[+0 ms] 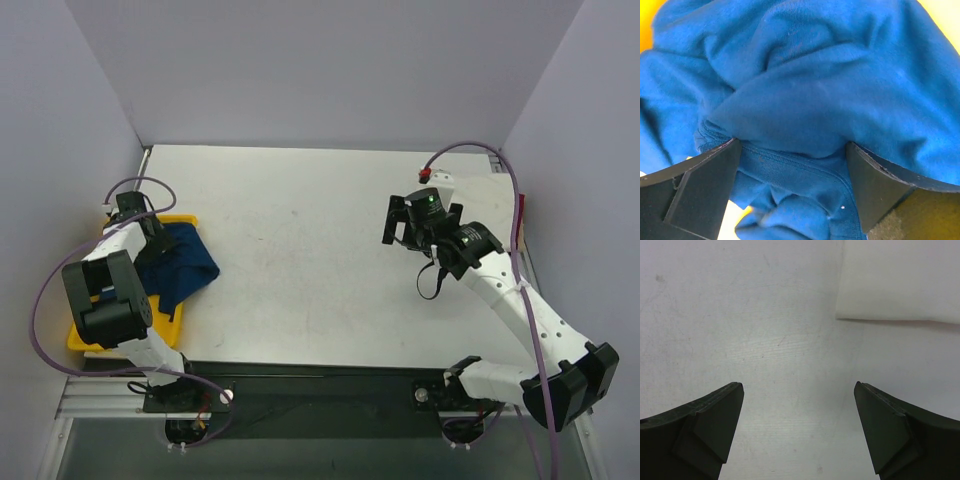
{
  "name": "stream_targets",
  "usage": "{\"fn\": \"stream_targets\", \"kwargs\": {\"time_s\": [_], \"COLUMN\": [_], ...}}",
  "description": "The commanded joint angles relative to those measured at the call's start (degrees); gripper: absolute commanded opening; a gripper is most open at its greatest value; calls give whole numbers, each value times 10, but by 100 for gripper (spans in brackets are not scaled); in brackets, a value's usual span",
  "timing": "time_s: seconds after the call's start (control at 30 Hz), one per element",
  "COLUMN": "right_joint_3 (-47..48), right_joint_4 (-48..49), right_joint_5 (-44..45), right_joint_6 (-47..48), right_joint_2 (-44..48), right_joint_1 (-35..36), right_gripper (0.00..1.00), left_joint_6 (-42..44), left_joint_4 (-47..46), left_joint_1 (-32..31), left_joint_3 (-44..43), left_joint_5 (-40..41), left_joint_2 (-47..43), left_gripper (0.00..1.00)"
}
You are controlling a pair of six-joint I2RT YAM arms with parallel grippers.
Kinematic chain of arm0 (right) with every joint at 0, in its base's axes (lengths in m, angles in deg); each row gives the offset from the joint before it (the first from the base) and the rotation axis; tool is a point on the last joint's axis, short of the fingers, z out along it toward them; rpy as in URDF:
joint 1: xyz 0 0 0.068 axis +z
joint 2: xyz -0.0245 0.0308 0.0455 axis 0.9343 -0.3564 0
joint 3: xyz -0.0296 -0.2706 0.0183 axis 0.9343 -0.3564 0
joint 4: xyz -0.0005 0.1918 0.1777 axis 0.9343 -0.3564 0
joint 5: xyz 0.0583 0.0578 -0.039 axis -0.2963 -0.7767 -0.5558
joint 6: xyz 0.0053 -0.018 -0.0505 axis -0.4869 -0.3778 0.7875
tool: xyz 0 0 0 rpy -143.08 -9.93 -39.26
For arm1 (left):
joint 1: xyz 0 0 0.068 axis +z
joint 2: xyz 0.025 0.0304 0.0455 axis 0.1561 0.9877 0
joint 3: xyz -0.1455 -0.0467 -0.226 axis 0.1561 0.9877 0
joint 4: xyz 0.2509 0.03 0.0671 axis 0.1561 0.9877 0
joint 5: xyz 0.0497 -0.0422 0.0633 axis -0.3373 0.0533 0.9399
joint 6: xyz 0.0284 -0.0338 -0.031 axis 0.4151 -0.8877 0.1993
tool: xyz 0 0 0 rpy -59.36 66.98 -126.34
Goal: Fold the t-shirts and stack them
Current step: Grab crumpled tshirt from bin with the left arm
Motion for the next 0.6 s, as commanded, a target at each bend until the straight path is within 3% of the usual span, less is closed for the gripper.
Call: {"fn": "stream_targets", "kwargs": {"time_s": [0.0, 0.07, 0.17, 0.2, 0.27, 0.33, 0.57], "right_joint_3": [35, 44, 51, 52, 53, 52, 34], "right_joint_4": [7, 8, 8, 8, 8, 8, 11], "right_joint_5": [-22, -32, -49, -51, -59, -67, -71], "right_joint_6": [25, 29, 29, 29, 28, 23, 17], "right_joint_2": [-24, -31, -44, -48, -50, -50, -33], "right_joint_1": [-8, -12, -18, -21, -26, -30, -37], "right_gripper": [100, 100, 100, 100, 100, 100, 99], "left_joint_6": [-32, -32, -27, -26, -17, -13, -57], "left_joint_4": [10, 3, -14, -16, -21, -19, 21], "left_joint_1": [18, 17, 17, 18, 17, 17, 17], "left_joint_3": [-40, -32, -17, -15, -16, -22, -64], "left_joint_5": [-8, -15, -44, -65, -92, -136, -217], "left_joint_2": [37, 47, 43, 42, 42, 37, -32], "left_gripper": [97, 91, 70, 53, 36, 2, 0]}}
